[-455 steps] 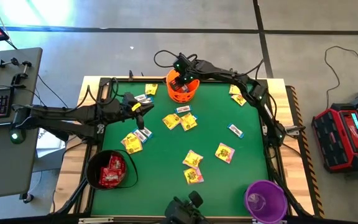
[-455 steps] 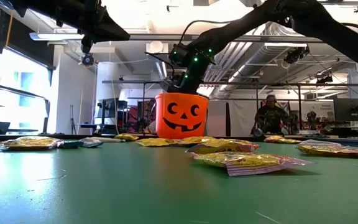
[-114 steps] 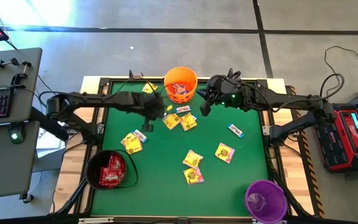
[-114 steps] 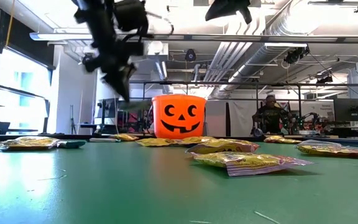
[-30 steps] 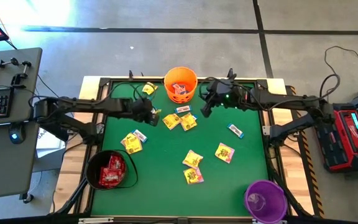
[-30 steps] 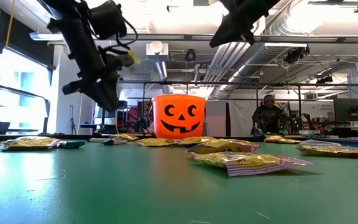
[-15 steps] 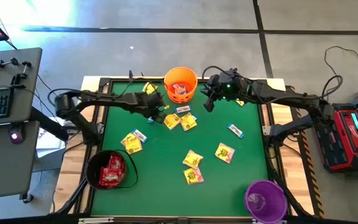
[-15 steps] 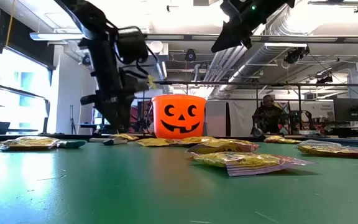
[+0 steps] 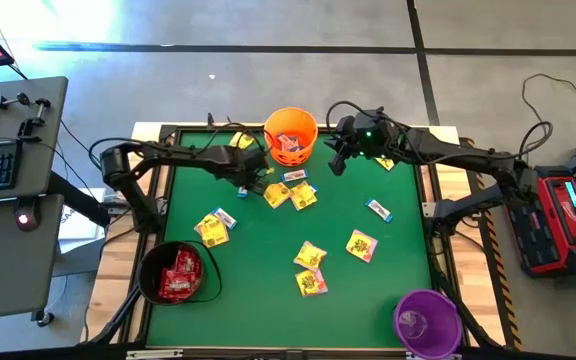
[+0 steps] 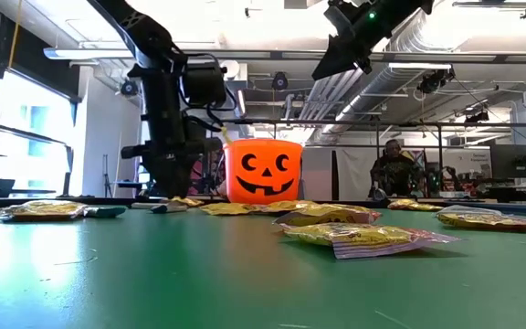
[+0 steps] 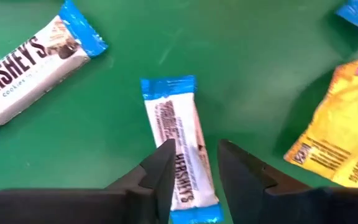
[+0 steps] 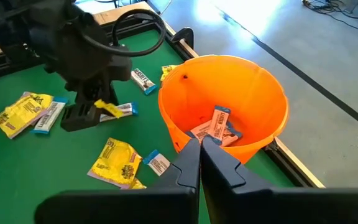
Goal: Sort candy by brand, put in halloween buckets
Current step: Put the white chocolate into the orange bucket
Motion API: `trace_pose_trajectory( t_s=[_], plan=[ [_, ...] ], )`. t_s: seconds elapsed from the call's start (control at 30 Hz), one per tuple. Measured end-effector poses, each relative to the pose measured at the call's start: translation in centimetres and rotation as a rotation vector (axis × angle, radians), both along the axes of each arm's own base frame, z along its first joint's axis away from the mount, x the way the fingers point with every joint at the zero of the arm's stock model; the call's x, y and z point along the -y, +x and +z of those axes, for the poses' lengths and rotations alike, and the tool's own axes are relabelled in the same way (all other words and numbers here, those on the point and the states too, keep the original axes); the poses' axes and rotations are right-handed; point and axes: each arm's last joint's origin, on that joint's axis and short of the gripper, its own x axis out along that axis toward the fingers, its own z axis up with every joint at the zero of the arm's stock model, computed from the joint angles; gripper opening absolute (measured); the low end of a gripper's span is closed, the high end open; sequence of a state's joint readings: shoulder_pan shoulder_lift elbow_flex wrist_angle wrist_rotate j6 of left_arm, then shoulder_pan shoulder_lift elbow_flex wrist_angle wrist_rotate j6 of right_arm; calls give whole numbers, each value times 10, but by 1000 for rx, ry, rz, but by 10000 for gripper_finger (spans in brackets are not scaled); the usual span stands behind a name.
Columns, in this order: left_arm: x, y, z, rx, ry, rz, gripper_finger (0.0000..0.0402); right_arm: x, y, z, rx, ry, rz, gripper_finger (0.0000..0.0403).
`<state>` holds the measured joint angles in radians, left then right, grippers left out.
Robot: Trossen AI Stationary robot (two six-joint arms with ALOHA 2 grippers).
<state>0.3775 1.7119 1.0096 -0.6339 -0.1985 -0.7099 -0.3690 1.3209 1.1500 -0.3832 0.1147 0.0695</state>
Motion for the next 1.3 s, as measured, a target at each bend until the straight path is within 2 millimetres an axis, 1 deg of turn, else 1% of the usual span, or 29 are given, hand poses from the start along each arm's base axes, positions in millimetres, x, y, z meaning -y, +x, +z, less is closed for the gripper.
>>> trace_pose_trajectory(
  t_s=[0.1, 0.2, 0.3, 0.53, 0.63, 0.73, 0.97, 1.3],
  plan=[
    [-4, -1, 0, 2, -1, 8, 93, 0, 0, 0, -1, -2, 1, 0],
    [-6, -2, 0, 1, -5, -4, 93, 0, 0, 0, 0, 0, 0, 0],
    [-6, -2, 0, 7, -21, -15, 107, 0, 0, 0, 0, 0, 0, 0],
    [-3, -1, 0, 6, -22, -22, 158, 0, 0, 0, -1, 0, 0, 0],
    [-3, -1, -1, 5, -12, 8, 166, 0, 0, 0, 0, 0, 0, 0],
    [-6, -2, -1, 8, -5, 29, 163, 0, 0, 0, 0, 0, 0, 0],
    [-6, -2, -1, 7, -7, 7, 148, 0, 0, 0, 0, 0, -1, 0],
    [-7, -2, -1, -2, 2, -16, 154, 0, 0, 0, 0, 0, -1, 0]
  ],
)
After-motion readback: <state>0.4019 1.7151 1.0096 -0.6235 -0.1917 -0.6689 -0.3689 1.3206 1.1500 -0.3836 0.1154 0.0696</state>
